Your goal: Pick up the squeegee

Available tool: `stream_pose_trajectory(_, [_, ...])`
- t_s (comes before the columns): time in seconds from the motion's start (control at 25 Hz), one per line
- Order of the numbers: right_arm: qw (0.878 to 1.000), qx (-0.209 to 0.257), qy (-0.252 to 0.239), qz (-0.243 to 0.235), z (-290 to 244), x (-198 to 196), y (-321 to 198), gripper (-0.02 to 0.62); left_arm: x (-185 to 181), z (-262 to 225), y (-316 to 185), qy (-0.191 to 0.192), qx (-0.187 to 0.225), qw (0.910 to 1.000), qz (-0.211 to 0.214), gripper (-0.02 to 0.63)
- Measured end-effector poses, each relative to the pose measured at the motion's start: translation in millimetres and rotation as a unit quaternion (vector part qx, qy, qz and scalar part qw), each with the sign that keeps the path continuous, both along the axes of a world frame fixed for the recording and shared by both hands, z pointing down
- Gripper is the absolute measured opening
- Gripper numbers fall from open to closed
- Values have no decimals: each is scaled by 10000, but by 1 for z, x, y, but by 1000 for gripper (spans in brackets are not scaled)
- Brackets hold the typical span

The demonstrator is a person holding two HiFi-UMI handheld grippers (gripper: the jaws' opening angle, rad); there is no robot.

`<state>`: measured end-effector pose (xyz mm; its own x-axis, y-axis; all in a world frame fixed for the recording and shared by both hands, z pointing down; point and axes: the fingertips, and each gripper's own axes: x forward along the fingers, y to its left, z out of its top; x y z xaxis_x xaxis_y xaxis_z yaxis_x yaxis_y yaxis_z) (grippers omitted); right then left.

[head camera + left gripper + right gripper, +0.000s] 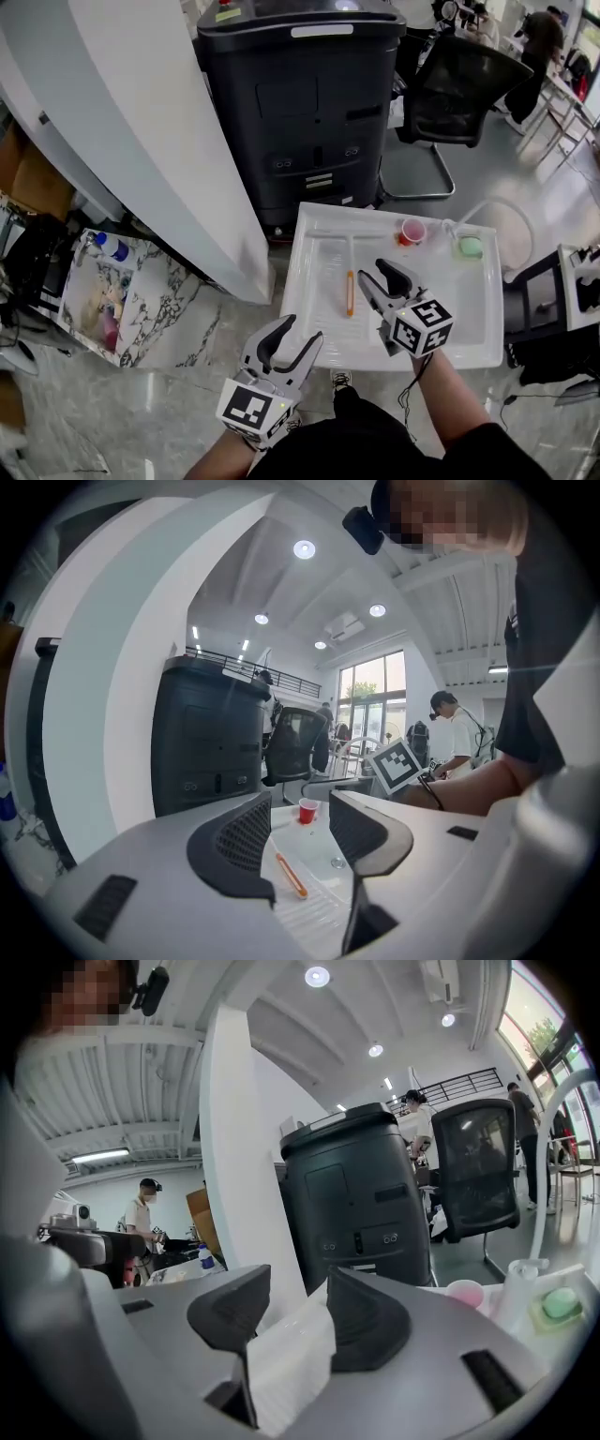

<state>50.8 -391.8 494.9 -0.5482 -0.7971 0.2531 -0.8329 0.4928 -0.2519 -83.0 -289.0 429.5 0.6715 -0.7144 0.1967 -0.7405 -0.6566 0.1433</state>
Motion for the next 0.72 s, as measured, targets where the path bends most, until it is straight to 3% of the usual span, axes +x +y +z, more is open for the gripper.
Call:
stream_pose_trajectory(0.36, [9949,-922,-328,-228,71,11,-57,202,17,20,-39,-41,-210,9994,-280,199])
stream_pose_trajectory(0.72, [9762,-2068,-615,-231,155,15,-93,207,11,38,-55,-114,-467,9971,-581,199])
